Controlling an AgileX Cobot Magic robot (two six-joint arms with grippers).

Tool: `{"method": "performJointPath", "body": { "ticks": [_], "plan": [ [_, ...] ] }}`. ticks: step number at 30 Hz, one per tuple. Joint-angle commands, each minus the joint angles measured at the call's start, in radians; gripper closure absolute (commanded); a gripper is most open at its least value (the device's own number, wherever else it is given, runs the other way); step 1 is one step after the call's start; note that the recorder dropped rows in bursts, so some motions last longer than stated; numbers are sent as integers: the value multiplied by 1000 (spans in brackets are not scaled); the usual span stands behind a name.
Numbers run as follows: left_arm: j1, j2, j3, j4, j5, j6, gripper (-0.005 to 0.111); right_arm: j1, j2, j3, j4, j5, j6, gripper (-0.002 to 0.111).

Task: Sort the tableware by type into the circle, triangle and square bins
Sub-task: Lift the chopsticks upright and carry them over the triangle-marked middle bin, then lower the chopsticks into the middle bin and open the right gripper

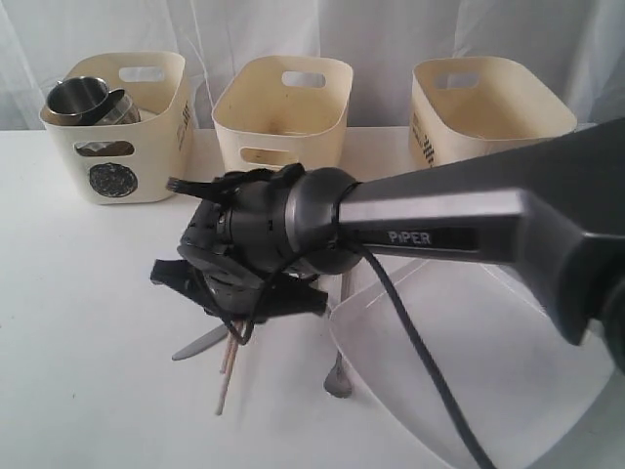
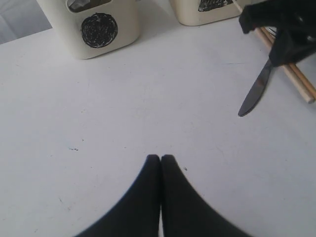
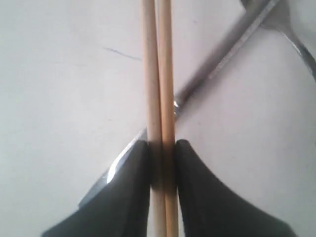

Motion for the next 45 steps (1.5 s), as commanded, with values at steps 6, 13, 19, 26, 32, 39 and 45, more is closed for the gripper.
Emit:
{"method": "performJointPath", "body": {
  "ticks": [6,13,19,26,32,39,45],
  "plan": [
    [-5,-5,4,0,2,-1,107,1,-184,3,-379,-35,-220,108],
    [-5,-5,4,0,2,-1,107,-122,-234,-12,-455,-41,-201,108],
    [-5,-5,4,0,2,-1,107,-279,-234,-12,-486,-188,-151,108],
    [-5,-5,4,0,2,-1,107,-434,-214,-19,-486,-596,-127,108],
    [-5,-5,4,0,2,-1,107,-506,-123,-94,-486,-666,-109,108],
    [-5,-5,4,0,2,-1,107,-541,-12,-206,-486,-762,-110,108],
    [-5,-5,4,0,2,-1,107,-542,78,-334,-486,-830,-131,108]
  ]
}}
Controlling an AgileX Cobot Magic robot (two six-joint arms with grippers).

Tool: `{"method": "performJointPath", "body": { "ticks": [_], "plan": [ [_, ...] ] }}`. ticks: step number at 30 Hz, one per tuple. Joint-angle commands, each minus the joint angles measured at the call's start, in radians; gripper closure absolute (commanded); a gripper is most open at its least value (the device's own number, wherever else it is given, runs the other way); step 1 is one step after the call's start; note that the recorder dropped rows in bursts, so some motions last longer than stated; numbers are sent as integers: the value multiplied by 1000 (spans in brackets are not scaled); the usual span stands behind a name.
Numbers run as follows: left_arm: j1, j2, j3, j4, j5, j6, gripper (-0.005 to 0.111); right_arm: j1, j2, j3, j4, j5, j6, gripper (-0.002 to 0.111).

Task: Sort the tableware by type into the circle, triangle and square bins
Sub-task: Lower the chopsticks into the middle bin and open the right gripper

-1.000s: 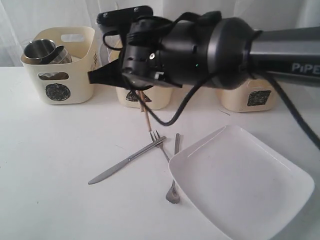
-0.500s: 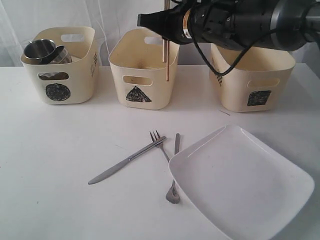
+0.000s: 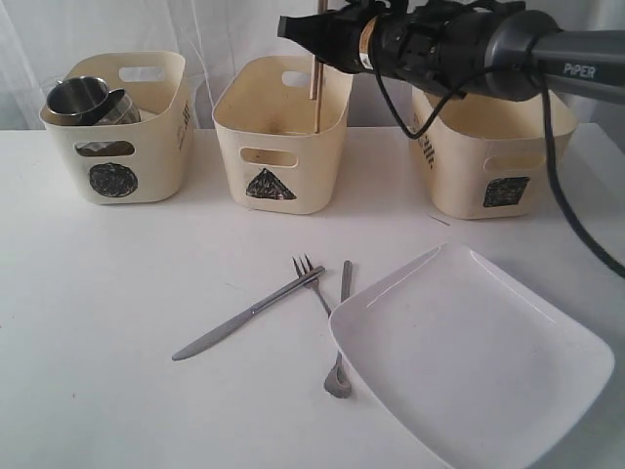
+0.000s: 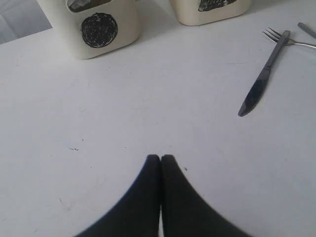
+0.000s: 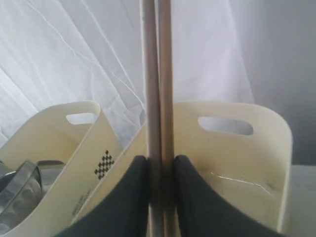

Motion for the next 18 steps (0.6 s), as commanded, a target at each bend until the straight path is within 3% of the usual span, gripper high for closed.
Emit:
{"method": "performJointPath", "body": {
  "ticks": [1,6,14,18],
  "plan": [
    [-5,-5,4,0,2,-1,107,-6,60,-95,-13,-52,-27,108],
    [-5,-5,4,0,2,-1,107,-6,116,-167,-13,-30,-48,107],
    [-5,-5,4,0,2,-1,107,-6,137,-182,-13,-12,-48,71],
    [-5,-5,4,0,2,-1,107,-2,108,-171,-17,33,-48,70]
  ]
}}
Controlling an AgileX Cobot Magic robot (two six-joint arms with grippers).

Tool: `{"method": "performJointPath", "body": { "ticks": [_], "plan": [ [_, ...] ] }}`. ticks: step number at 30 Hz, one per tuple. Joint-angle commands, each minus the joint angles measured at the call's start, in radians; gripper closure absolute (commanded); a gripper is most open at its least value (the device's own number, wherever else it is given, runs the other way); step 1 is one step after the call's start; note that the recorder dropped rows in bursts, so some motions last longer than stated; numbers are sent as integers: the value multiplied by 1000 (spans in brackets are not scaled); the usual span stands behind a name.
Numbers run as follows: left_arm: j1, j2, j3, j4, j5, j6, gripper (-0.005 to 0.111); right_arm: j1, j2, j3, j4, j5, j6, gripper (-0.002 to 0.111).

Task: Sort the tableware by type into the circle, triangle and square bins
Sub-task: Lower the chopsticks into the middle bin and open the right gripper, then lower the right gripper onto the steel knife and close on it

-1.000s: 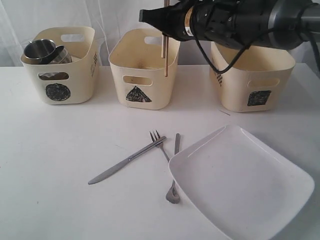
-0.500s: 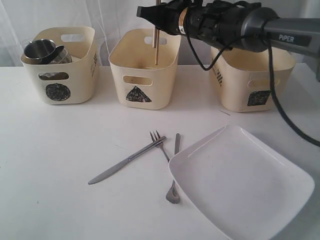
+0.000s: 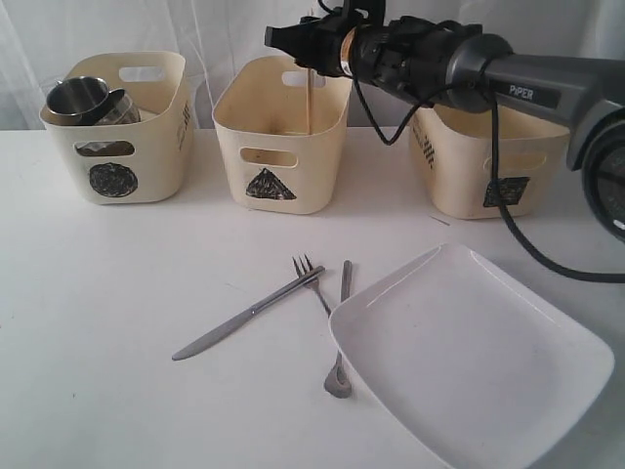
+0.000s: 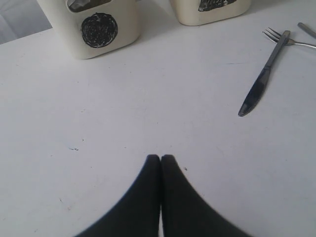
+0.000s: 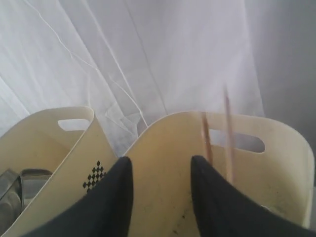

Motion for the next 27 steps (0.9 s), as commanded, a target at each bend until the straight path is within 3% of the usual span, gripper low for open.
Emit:
{"method": "performJointPath", "body": {
  "ticks": [1,4,7,11,15,17,21,27],
  "plan": [
    [-5,-5,4,0,2,-1,107,-2,-51,15,-14,69,-13,70],
    [-5,-5,4,0,2,-1,107,6,-108,72,-14,213,-76,70],
    [-5,-5,4,0,2,-1,107,31,-198,182,48,370,-298,75],
    [-5,-5,4,0,2,-1,107,92,-301,281,422,618,-904,85],
    [-5,-5,4,0,2,-1,107,175,-363,292,845,1027,-1554,87],
    [-5,-5,4,0,2,-1,107,220,-372,292,926,1177,-1747,86],
    [-5,-5,4,0,2,-1,107,302,-372,292,957,1203,-1827,86],
    [-5,-5,4,0,2,-1,107,349,-285,281,955,1187,-1940,86]
  ]
}}
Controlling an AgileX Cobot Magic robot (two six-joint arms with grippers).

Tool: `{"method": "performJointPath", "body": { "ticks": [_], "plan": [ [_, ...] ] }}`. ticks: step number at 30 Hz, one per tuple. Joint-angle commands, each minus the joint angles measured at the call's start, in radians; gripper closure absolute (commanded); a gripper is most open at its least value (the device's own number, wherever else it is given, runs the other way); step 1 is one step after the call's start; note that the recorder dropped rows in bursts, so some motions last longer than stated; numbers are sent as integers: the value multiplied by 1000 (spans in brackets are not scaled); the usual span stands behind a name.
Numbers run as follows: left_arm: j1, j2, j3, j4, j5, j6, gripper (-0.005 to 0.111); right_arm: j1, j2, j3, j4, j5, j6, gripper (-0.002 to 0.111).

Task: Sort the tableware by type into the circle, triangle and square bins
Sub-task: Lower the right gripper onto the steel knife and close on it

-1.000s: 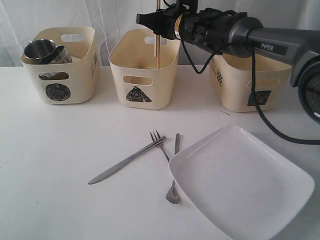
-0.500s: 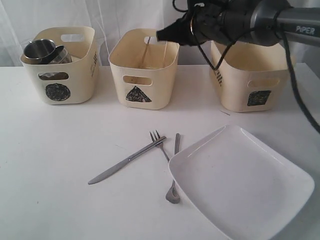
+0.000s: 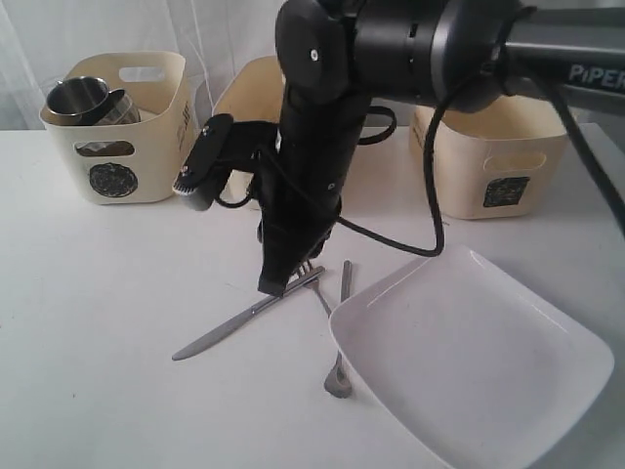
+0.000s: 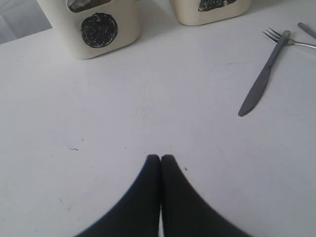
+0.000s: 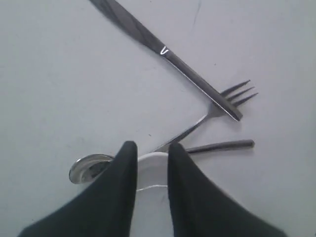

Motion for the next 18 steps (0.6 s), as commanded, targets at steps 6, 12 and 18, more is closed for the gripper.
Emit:
{"method": "performJointPath", "body": {
  "ticks": [6,12,18],
  "plan": [
    [-5,-5,4,0,2,-1,107,24,209,-144,-2,52,-55,83],
    [-5,-5,4,0,2,-1,107,19,321,-333,-29,87,-2,84],
    [-5,-5,4,0,2,-1,107,15,343,-373,-29,124,13,84]
  ]
}}
